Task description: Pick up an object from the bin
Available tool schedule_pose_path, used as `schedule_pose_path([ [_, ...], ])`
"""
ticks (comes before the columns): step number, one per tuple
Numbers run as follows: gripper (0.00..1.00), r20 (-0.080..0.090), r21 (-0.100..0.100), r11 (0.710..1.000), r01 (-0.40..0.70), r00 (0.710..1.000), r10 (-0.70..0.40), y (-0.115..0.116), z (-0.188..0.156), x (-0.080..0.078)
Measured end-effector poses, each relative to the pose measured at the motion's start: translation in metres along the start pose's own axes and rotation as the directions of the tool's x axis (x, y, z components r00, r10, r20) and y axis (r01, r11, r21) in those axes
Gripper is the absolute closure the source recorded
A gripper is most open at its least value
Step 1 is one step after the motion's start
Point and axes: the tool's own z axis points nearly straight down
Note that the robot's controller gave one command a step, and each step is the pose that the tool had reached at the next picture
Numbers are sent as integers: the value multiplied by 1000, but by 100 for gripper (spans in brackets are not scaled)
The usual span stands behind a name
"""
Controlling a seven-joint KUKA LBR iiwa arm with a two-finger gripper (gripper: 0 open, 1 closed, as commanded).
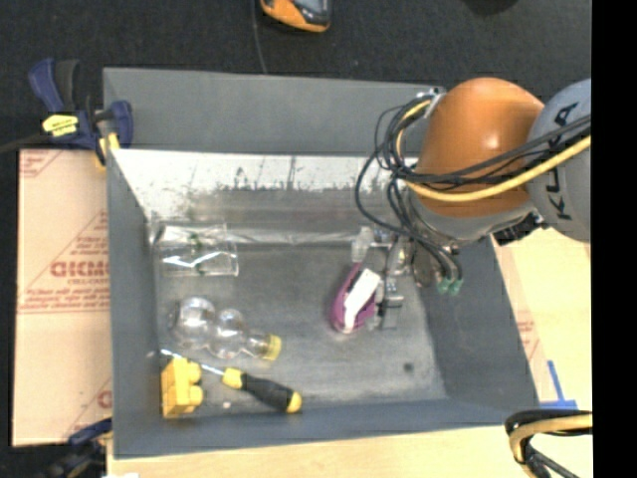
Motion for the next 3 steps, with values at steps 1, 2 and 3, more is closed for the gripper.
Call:
schedule_pose_path([
  [1, 0, 8, 0, 1000, 0, 1000, 0, 0, -4, -2],
  [2, 0, 12, 2, 990, 141, 990, -141, -10, 38, -17],
  [3, 0, 15, 7, 939, 343, 939, -343, -50, 76, -60],
])
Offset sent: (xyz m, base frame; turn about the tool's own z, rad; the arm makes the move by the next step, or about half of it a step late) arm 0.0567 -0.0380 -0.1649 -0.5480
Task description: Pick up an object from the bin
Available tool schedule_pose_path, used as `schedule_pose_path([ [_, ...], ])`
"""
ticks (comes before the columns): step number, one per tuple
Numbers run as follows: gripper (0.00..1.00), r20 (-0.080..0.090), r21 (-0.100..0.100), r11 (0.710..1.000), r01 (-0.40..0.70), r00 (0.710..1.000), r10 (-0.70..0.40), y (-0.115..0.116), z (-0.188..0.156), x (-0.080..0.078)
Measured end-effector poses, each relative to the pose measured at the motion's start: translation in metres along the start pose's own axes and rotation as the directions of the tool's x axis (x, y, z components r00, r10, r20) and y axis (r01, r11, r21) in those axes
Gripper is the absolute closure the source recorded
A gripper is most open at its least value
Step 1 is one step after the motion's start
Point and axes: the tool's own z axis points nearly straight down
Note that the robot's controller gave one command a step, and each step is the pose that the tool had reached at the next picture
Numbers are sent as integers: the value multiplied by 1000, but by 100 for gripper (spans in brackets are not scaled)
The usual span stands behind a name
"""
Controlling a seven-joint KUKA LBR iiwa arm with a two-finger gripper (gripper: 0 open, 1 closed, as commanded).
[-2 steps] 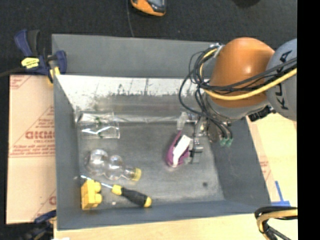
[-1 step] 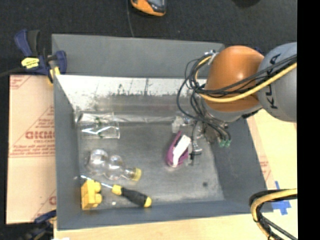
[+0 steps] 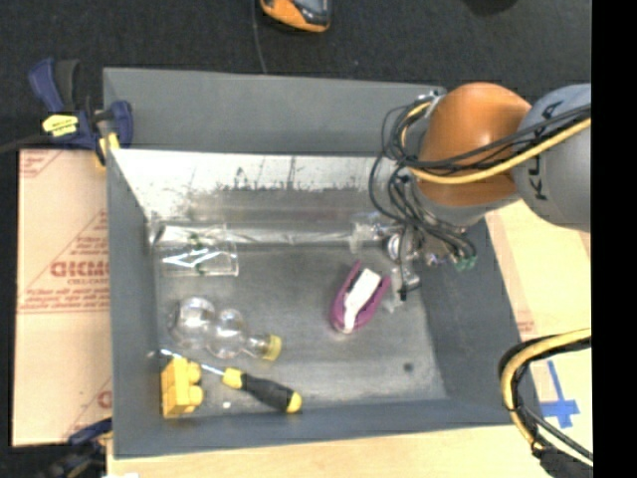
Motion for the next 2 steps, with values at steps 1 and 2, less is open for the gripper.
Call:
schedule_pose_path([
  [1, 0, -2, -5, 924, 382, 924, -382, 12, 21, -3],
  [2, 0, 3, 1, 925, 379, 925, -379, 1, 82, -20],
])
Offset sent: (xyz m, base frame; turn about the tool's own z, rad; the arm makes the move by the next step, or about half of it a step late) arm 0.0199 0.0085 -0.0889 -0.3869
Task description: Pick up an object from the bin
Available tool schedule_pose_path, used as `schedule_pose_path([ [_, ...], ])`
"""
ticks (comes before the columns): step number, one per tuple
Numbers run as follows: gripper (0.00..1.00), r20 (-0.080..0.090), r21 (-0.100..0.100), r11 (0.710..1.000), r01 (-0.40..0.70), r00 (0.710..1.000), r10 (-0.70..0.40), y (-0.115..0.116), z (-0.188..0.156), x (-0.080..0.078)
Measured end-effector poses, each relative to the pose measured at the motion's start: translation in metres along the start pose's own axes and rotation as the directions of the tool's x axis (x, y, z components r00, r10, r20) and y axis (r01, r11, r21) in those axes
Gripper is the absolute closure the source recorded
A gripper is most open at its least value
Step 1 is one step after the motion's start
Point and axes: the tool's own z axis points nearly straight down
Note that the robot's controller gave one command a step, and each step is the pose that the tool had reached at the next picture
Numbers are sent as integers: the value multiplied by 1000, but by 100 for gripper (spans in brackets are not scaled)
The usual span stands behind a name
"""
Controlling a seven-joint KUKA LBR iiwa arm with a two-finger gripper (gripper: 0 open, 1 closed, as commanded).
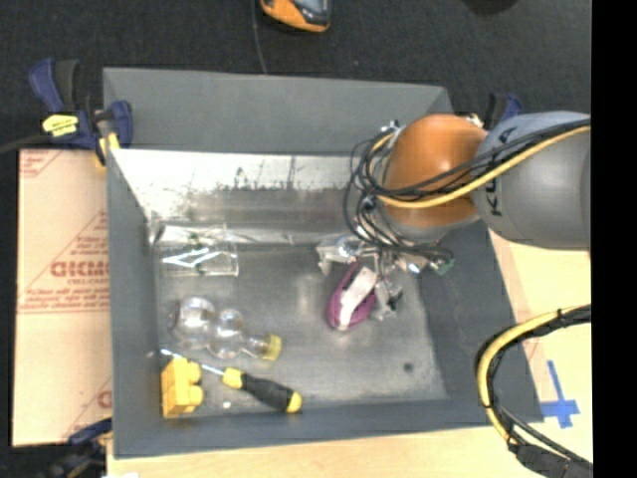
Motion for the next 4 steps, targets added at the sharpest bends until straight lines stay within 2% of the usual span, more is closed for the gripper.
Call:
schedule_pose_path([
  [1, 100, 4, 5, 924, 384, 924, -384, 18, 5, -27],
  [2, 100, 5, 5, 924, 383, 924, -383, 18, 5, -27],
  [4, 100, 7, 6, 927, 376, 926, -376, 17, -24, -26],
])
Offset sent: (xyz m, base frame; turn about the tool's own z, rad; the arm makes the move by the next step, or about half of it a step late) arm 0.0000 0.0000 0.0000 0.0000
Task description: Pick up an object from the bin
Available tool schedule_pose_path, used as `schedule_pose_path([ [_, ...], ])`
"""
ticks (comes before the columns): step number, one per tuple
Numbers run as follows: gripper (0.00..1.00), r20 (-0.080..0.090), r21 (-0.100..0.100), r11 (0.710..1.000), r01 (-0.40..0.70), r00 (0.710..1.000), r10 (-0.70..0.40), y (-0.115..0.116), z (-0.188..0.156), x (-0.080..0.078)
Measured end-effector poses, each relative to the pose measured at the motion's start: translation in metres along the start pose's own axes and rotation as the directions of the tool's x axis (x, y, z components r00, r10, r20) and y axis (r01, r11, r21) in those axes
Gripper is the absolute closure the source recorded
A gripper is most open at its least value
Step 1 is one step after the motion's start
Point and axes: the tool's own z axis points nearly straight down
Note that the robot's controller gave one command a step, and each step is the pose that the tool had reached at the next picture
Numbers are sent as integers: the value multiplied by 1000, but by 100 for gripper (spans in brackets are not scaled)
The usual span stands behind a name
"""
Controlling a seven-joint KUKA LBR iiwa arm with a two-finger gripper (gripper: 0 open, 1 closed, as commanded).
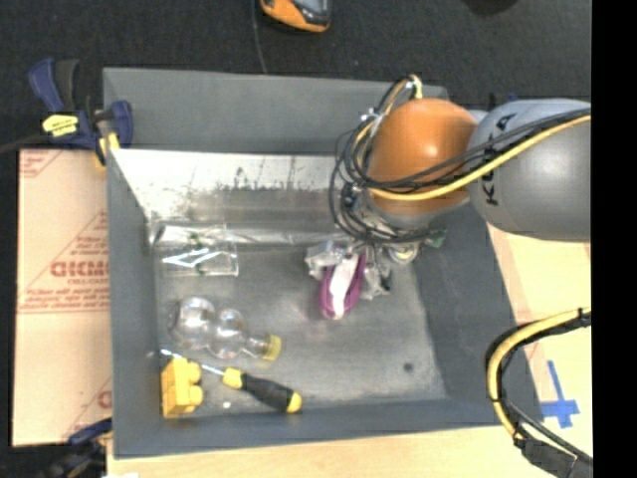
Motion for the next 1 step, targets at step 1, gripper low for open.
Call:
schedule_pose_path([
  [1, 100, 1, -1, 1000, -1, 1000, 1, 0, 0, 0],
])
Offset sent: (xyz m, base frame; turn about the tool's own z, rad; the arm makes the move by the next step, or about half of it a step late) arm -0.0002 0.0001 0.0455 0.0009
